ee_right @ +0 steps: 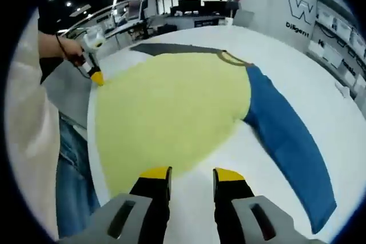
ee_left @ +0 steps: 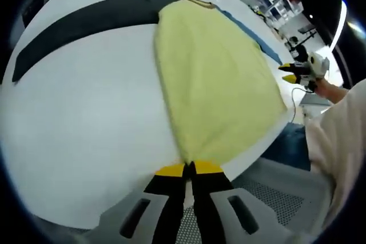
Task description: Fold the garment on the visible template until the final outline fits inside the template.
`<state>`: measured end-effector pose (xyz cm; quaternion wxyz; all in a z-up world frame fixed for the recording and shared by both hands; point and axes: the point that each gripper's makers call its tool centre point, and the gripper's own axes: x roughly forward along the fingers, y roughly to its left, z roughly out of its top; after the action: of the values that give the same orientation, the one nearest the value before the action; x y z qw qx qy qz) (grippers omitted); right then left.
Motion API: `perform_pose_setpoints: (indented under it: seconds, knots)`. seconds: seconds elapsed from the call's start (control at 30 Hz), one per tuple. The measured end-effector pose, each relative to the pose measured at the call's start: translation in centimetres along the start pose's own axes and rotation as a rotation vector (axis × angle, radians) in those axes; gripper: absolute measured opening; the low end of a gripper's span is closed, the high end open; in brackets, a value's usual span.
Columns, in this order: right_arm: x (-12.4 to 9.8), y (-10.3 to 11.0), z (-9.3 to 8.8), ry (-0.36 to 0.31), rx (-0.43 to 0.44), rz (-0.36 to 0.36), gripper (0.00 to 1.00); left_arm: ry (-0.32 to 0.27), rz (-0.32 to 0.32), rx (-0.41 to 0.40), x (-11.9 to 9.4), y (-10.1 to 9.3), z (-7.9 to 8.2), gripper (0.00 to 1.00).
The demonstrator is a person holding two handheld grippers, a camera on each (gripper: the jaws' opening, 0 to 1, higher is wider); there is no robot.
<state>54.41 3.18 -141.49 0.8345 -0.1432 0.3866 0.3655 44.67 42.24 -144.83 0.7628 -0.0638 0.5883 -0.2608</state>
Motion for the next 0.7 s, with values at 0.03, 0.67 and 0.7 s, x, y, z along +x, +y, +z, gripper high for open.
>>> perform_pose_setpoints:
  seconds: [0.03,0.67,0.7]
  knots:
    - [0.2,-0.8,0.2,-0.006,0.015,-0.017,0.24,0.0,0.002,-0.003,0.0,0.0,0.0,0.08]
    - [4.0,-12.1,2.5,-0.028,0.223,-0.216,0.28,0.008,0.03,-0.043,0.0,0.1,-0.2,0.08]
    - [4.2,-12.1,1.7,0.015,0.189,-0.21,0.28,0.008,0.031,-0.046,0.0,0.1,-0.2,0.08]
